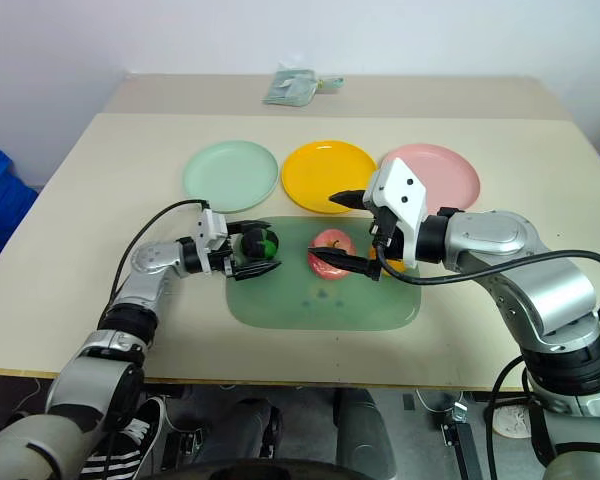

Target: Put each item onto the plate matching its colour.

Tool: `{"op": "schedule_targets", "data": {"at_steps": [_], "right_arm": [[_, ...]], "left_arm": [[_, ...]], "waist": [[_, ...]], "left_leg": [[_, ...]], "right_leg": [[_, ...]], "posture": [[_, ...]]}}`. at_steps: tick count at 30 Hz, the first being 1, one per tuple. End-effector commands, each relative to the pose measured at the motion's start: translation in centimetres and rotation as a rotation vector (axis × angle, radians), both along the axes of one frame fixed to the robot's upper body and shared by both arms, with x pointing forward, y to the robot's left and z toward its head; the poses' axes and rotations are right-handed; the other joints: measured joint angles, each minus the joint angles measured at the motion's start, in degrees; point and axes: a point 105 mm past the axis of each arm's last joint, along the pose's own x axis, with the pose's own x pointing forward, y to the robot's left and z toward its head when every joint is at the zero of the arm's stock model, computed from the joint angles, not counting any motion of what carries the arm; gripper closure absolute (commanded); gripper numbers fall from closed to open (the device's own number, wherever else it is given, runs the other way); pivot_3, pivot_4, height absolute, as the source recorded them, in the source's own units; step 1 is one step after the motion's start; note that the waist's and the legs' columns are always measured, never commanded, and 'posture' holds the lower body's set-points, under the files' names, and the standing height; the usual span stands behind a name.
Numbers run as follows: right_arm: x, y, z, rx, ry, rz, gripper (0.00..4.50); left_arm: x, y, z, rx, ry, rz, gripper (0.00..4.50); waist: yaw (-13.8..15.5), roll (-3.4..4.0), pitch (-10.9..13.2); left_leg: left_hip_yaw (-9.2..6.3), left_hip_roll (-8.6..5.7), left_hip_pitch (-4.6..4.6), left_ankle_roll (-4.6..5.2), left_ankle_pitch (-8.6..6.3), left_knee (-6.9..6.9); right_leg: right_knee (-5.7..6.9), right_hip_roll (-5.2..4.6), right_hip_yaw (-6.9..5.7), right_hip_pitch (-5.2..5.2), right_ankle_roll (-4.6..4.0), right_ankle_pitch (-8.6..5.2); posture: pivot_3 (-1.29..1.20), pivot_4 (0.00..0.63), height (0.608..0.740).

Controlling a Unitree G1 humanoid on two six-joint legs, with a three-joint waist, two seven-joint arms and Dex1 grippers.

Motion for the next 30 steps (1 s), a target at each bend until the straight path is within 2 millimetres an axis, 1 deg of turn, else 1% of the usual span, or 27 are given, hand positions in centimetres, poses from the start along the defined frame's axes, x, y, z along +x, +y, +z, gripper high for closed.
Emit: {"op": "schedule_targets", "data": {"at_steps": [1, 2, 3, 5, 6, 8, 13, 18, 20, 21, 22, 23, 25, 28, 30], "right_arm": [[-0.1, -0.3, 1.0, 0.008, -0.061, -0.012, 0.04], [-0.2, -0.4, 1.0, 0.005, -0.061, -0.014, 0.04], [-0.1, -0.5, 1.0, 0.001, -0.064, -0.018, 0.01], [-0.1, -0.6, 1.0, -0.003, -0.066, -0.024, 0.0], [-0.1, -0.6, 1.0, -0.006, -0.068, -0.026, 0.0], [-0.1, -0.6, 1.0, -0.007, -0.07, -0.026, 0.0], [0.0, -0.4, 0.9, -0.01, -0.074, -0.03, 0.0], [0.1, -0.3, 0.9, -0.011, -0.076, -0.03, 0.0], [0.1, -0.3, 0.9, -0.011, -0.076, -0.031, 0.0], [0.1, -0.3, 0.9, -0.01, -0.074, -0.03, 0.0], [0.0, -0.3, 0.9, -0.008, -0.07, -0.028, 0.0], [0.0, -0.3, 0.9, -0.005, -0.067, -0.026, 0.0], [0.0, -0.2, 0.9, -0.002, -0.065, -0.022, 0.0], [0.0, -0.2, 1.0, 0.002, -0.069, -0.021, 0.0], [0.0, -0.2, 1.2, 0.008, -0.074, -0.017, 0.0]], "left_arm": [[0.2, -0.3, -0.2, -0.008, -0.013, 0.006, 0.0], [0.1, -0.4, -0.2, -0.015, -0.013, -0.001, 0.0], [-0.1, -0.5, -0.3, -0.033, 0.018, -0.024, 0.26], [-0.1, -0.4, -0.1, -0.044, -0.006, -0.015, 0.84], [-0.2, -0.2, -0.1, -0.048, -0.008, -0.013, 1.25], [-0.3, 0.0, -0.1, -0.049, -0.025, -0.01, 1.25], [-0.5, 1.0, -0.9, -0.041, 0.008, 0.006, 1.25], [-0.3, 0.9, -1.4, -0.025, 0.04, 0.015, 1.25], [-0.4, 0.8, -1.6, -0.022, 0.063, -0.004, 1.77], [-0.4, 0.7, -1.6, -0.021, 0.045, 0.002, 2.03], [-0.4, 0.6, -1.5, -0.038, 0.048, 0.002, 2.45], [-0.5, 0.6, -1.4, -0.055, 0.064, -0.015, 2.45], [-0.4, 0.6, -0.9, -0.072, 0.041, -0.002, 2.45], [0.3, 0.6, 0.1, -0.115, 0.016, 0.033, 2.45], [1.2, 0.6, 1.2, -0.148, -0.02, 0.084, 2.45]], "waist": [[0.03, 0.0, 0.0], [0.02, 0.0, 0.0], [0.02, 0.0, -0.01], [0.03, 0.0, -0.01], [0.02, 0.0, -0.01], [0.02, 0.0, -0.01], [-0.06, 0.0, -0.01], [-0.06, 0.01, -0.02], [-0.03, 0.02, -0.02], [-0.03, 0.02, -0.03], [-0.04, 0.02, -0.03], [-0.03, 0.01, -0.03], [-0.04, 0.01, -0.03], [-0.01, 0.01, -0.03], [0.0, 0.01, -0.03]], "left_leg": [[0.0, 0.0, 0.0, 0.01, 0.0, 0.0], [0.0, 0.0, 0.02, 0.03, -0.01, 0.0], [0.0, 0.0, 0.03, 0.04, -0.02, 0.01], [-0.01, 0.0, 0.03, 0.1, -0.05, 0.01], [-0.01, 0.0, 0.03, 0.11, -0.06, 0.01], [-0.01, 0.0, 0.03, 0.1, -0.06, 0.01], [-0.01, 0.01, 0.04, 0.11, -0.06, 0.0], [-0.02, 0.02, 0.07, 0.11, -0.06, 0.0], [-0.02, 0.02, 0.09, 0.11, -0.06, 0.0], [-0.02, 0.02, 0.11, 0.11, -0.06, 0.0], [-0.02, 0.02, 0.12, 0.12, -0.06, 0.0], [-0.02, 0.02, 0.12, 0.11, -0.06, 0.0], [-0.02, 0.02, 0.12, 0.11, -0.06, 0.0], [-0.02, 0.02, 0.1, 0.12, -0.06, 0.0], [-0.03, 0.02, 0.1, 0.11, -0.06, 0.0]], "right_leg": [[0.0, 0.0, 0.0, 0.0, 0.0, 0.0], [0.01, 0.0, 0.01, 0.02, 0.0, 0.0], [0.01, 0.0, 0.0, 0.02, 0.0, 0.0], [0.02, 0.0, 0.0, 0.04, 0.0, 0.0], [0.01, 0.01, 0.0, 0.03, 0.0, 0.0], [0.01, 0.01, 0.0, 0.03, 0.0, 0.0], [0.01, 0.02, 0.0, 0.03, 0.0, 0.0], [0.03, 0.03, 0.0, 0.03, 0.0, 0.0], [0.04, 0.03, 0.0, 0.06, 0.0, 0.0], [0.04, 0.03, 0.0, 0.08, 0.0, 0.0], [0.04, 0.03, 0.0, 0.09, 0.0, 0.0], [0.05, 0.03, 0.0, 0.1, 0.0, 0.0], [0.04, 0.03, 0.0, 0.09, 0.0, 0.0], [0.03, 0.03, 0.0, 0.09, 0.0, 0.0], [0.03, 0.03, 0.0, 0.09, 0.0, 0.0]], "posture": [[0.0, 0.15, 0.74], [0.0, 0.15, 0.74], [0.0, 0.15, 0.74], [0.0, 0.15, 0.74], [0.0, 0.15, 0.74], [0.0, 0.15, 0.74], [0.0, 0.15, 0.74], [0.0, 0.15, 0.74], [0.0, 0.15, 0.74], [0.0, 0.15, 0.74], [0.0, 0.15, 0.74], [0.0, 0.15, 0.74], [0.0, 0.15, 0.74], [0.0, 0.15, 0.74], [0.0, 0.15, 0.74]]}}
